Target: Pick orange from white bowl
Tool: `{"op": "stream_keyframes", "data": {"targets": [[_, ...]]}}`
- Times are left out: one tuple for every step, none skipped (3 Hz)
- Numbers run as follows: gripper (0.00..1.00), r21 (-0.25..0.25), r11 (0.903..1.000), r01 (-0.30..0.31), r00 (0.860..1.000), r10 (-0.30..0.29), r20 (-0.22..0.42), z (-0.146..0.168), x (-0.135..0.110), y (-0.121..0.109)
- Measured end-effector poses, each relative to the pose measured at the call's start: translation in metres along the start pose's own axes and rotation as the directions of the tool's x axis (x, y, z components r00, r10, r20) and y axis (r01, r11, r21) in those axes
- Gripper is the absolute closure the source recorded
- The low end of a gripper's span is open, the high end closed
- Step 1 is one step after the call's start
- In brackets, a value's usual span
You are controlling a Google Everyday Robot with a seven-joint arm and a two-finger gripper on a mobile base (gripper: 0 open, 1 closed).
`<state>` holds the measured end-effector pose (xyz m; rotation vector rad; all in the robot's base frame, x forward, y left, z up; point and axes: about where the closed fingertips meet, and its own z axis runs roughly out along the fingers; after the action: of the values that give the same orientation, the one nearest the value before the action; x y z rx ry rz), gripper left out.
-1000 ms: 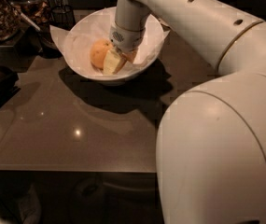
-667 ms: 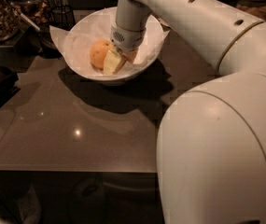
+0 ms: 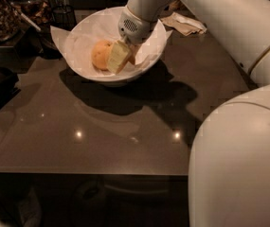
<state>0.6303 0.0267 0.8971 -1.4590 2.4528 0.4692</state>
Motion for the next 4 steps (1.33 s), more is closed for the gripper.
{"op": "stream_keyframes", "data": {"targets": [[1.0,-0.073,0.9921,0.102,0.993,-0.097,0.064,-0.021,-0.008,0.023],[1.0,-0.073,0.9916,0.107,0.992,-0.102,0.07,-0.019,-0.011,0.023],[1.0,-0.051,0.9874,0.15,0.982,-0.142,0.125,-0.033,-0.008,0.04],[1.0,-0.007,0.9861,0.166,0.967,-0.162,0.196,-0.054,0.006,0.067]]}}
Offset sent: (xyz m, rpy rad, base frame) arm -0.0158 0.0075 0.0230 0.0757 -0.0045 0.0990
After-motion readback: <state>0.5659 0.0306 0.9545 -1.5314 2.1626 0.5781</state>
